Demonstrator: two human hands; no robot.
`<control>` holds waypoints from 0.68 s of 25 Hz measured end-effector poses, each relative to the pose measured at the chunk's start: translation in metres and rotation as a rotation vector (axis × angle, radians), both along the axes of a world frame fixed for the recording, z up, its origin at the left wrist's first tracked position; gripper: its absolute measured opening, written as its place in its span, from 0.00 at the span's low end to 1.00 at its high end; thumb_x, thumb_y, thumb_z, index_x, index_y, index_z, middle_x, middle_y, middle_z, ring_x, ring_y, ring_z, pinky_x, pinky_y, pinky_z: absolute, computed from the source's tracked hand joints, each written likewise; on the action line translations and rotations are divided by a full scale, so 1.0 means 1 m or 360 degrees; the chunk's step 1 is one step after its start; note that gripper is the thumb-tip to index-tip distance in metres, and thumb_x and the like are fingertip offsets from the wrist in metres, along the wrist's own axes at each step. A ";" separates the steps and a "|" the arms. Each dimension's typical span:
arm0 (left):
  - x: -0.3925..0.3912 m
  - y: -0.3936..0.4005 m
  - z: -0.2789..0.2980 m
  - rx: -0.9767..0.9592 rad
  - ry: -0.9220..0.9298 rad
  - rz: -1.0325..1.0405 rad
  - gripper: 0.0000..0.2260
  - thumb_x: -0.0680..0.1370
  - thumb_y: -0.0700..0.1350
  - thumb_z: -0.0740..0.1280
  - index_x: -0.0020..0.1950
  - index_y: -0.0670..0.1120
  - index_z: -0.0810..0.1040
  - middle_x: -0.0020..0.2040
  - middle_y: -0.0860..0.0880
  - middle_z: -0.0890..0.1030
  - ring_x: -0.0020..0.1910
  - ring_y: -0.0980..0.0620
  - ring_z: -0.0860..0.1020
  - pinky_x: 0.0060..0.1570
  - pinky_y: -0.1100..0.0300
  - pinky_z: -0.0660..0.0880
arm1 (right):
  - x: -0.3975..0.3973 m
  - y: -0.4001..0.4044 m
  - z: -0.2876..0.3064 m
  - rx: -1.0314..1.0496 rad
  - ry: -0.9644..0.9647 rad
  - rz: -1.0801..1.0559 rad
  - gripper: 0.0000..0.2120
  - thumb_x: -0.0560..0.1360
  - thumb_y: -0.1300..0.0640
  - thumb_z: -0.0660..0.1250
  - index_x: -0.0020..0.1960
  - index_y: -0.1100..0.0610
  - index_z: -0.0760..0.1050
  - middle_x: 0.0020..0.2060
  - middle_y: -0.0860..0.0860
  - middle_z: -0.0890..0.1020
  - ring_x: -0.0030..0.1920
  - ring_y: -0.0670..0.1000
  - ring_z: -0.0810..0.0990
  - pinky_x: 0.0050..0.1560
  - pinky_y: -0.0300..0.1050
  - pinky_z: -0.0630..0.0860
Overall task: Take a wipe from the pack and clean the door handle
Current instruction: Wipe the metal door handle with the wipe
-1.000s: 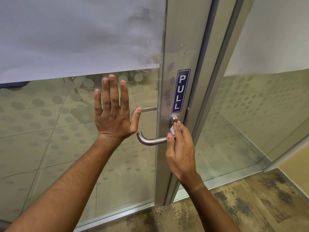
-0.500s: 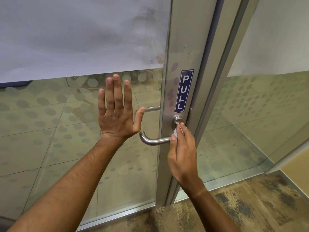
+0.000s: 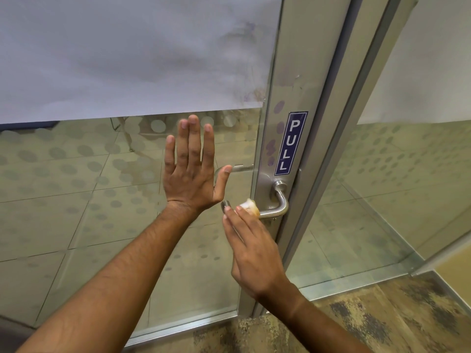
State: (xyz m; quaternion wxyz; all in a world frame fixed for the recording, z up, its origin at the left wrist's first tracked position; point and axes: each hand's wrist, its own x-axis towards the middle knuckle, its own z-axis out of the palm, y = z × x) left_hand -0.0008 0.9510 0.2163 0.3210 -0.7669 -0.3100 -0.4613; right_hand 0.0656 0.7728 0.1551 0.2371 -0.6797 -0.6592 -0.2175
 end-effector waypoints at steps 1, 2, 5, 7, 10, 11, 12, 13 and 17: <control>0.000 0.000 0.000 0.0000 -0.0002 -0.0002 0.38 0.80 0.61 0.58 0.81 0.40 0.49 0.78 0.37 0.51 0.79 0.42 0.47 0.78 0.48 0.40 | -0.002 0.006 0.002 -0.0033 -0.0035 -0.0011 0.29 0.69 0.63 0.58 0.71 0.64 0.70 0.69 0.58 0.74 0.72 0.58 0.68 0.75 0.52 0.58; 0.000 0.000 0.000 -0.0001 -0.0003 0.0000 0.38 0.80 0.61 0.57 0.81 0.40 0.49 0.78 0.37 0.51 0.79 0.42 0.46 0.78 0.48 0.40 | -0.004 0.011 0.003 -0.0053 -0.0044 -0.0026 0.29 0.70 0.62 0.59 0.71 0.63 0.69 0.69 0.58 0.73 0.72 0.58 0.68 0.75 0.52 0.57; -0.001 0.000 0.000 -0.0007 -0.0004 0.0022 0.38 0.80 0.61 0.57 0.81 0.39 0.50 0.78 0.37 0.51 0.80 0.42 0.44 0.78 0.48 0.40 | -0.004 0.009 -0.001 -0.0053 -0.0010 -0.0040 0.29 0.70 0.61 0.58 0.72 0.63 0.68 0.70 0.58 0.72 0.73 0.57 0.65 0.76 0.52 0.55; -0.001 0.000 0.000 -0.0008 -0.0009 0.0031 0.37 0.80 0.61 0.56 0.80 0.39 0.51 0.77 0.37 0.51 0.80 0.43 0.42 0.78 0.48 0.40 | 0.000 -0.003 -0.009 -0.0018 0.0078 0.0017 0.29 0.70 0.63 0.56 0.72 0.64 0.68 0.72 0.59 0.71 0.75 0.58 0.63 0.77 0.53 0.57; 0.000 0.000 0.000 -0.0022 -0.0026 0.0021 0.36 0.80 0.61 0.56 0.80 0.39 0.52 0.77 0.37 0.50 0.81 0.44 0.39 0.78 0.48 0.39 | 0.005 -0.017 -0.017 0.0094 0.0271 0.0052 0.28 0.72 0.66 0.55 0.71 0.67 0.68 0.72 0.61 0.70 0.76 0.59 0.62 0.75 0.56 0.61; 0.000 0.000 0.000 -0.0023 -0.0021 0.0023 0.36 0.81 0.61 0.56 0.80 0.39 0.52 0.77 0.37 0.50 0.81 0.44 0.39 0.78 0.48 0.39 | 0.006 -0.018 -0.017 0.0160 0.0354 0.0019 0.27 0.72 0.67 0.56 0.71 0.68 0.68 0.72 0.61 0.69 0.76 0.59 0.61 0.75 0.55 0.61; 0.000 0.000 0.000 -0.0023 -0.0016 0.0030 0.36 0.81 0.61 0.55 0.80 0.39 0.52 0.77 0.37 0.50 0.81 0.43 0.40 0.78 0.48 0.39 | 0.007 -0.018 -0.016 0.0235 0.0452 -0.0027 0.26 0.74 0.66 0.56 0.72 0.68 0.67 0.72 0.61 0.69 0.76 0.58 0.61 0.76 0.53 0.60; 0.000 0.000 0.000 -0.0021 -0.0014 0.0036 0.36 0.81 0.61 0.55 0.80 0.39 0.52 0.77 0.37 0.50 0.80 0.42 0.42 0.78 0.48 0.39 | 0.009 -0.018 -0.014 0.0310 0.0553 -0.0078 0.25 0.75 0.65 0.57 0.72 0.67 0.67 0.72 0.60 0.69 0.77 0.57 0.61 0.77 0.51 0.59; 0.000 0.000 0.001 -0.0031 -0.0012 0.0038 0.36 0.80 0.62 0.55 0.80 0.39 0.51 0.77 0.37 0.49 0.81 0.44 0.40 0.78 0.49 0.37 | 0.020 -0.010 -0.006 0.0475 0.0986 -0.0302 0.21 0.81 0.60 0.57 0.72 0.64 0.67 0.73 0.55 0.68 0.76 0.52 0.62 0.77 0.44 0.57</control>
